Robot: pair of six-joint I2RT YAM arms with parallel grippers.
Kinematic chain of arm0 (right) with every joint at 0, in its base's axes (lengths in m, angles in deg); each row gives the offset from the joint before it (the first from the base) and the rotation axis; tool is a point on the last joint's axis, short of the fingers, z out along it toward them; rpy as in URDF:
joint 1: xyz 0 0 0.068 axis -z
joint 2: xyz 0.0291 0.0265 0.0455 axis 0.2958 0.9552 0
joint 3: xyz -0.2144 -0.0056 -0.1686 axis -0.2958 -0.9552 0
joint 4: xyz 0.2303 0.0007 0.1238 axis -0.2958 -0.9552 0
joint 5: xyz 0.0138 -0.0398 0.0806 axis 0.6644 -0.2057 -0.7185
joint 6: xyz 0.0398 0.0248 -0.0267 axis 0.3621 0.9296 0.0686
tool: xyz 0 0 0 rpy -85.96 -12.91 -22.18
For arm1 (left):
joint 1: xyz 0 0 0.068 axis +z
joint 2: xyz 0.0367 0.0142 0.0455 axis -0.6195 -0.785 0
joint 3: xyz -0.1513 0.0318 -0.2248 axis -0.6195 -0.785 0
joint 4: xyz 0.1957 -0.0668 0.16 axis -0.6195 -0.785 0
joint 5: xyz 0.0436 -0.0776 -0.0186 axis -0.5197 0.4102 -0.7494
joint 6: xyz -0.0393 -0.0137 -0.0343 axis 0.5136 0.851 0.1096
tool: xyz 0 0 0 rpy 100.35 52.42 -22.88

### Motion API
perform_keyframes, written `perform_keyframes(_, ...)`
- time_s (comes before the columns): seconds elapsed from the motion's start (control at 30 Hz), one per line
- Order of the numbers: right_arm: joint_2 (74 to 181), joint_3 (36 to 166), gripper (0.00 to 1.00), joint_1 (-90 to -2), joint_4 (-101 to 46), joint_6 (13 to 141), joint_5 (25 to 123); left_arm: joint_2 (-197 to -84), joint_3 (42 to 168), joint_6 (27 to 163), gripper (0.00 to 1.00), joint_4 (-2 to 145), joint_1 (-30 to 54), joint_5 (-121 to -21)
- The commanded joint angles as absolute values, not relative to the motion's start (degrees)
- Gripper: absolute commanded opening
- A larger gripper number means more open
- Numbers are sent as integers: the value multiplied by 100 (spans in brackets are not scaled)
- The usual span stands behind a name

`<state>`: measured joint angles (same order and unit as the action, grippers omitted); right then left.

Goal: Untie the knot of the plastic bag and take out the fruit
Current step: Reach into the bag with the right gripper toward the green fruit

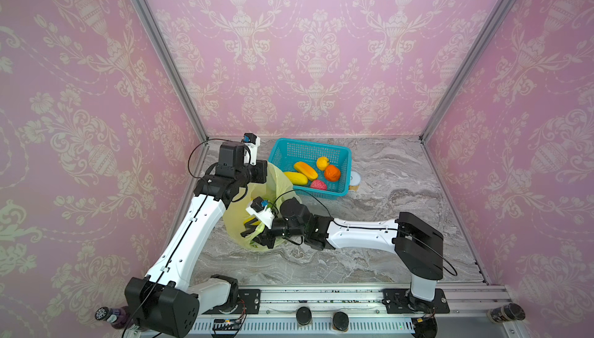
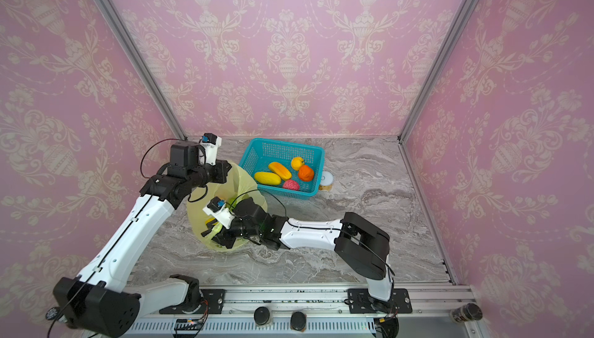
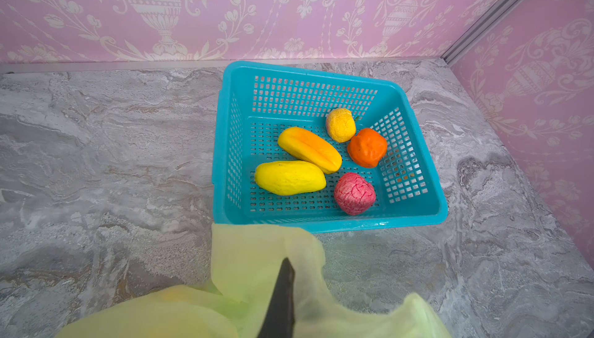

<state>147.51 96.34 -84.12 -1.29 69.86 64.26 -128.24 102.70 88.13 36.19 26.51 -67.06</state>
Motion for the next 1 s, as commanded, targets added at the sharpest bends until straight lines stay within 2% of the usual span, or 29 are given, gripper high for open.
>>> perform_keyframes(0.0, 14532, 9860, 20, -8502, -176, 6568, 6083, -12803, 10299, 8840, 0, 3634, 2680, -6693)
perform_keyframes(0.1, 14478, 9929, 14, -8558, -304, 6423, 6037, -12785, 10299, 8842, 0, 3638, 2686, -6710)
perform_keyframes(0.2, 14332, 9746, 13, -8585, -207, 6321, 5900, -12763, 10308, 8839, 0, 3610, 2681, -6760)
perform_keyframes(0.27, 14229, 9584, 18, -8598, -190, 6202, 5816, -12737, 10308, 8837, 0, 3616, 2683, -6803)
perform_keyframes(0.4, 14122, 9347, 38, -8603, -677, 5985, 6426, -12693, 10299, 8830, 0, 3608, 2678, -6833)
perform_keyframes(0.5, 14027, 8938, 42, -8594, -842, 5851, 7175, -12683, 10299, 8826, 0, 3624, 2683, -6791)
perform_keyframes(0.6, 13916, 8676, 40, -8538, -916, 5744, 7897, -12674, 10299, 8839, 0, 3640, 2688, -6774)
perform_keyframes(0.67, 13874, 8580, 33, -8437, -965, 5757, 8125, -12667, 10295, 8823, 0, 3639, 2694, -6765)
perform_keyframes(0.8, 13834, 8467, 23, -8121, -985, 5992, 8170, -12650, 10290, 8830, 0, 3641, 2693, -6752)
perform_keyframes(0.97, 14010, 8579, 19, -7888, -1118, 6158, 8403, -12655, 10290, 8838, 0, 3655, 2694, -6712)
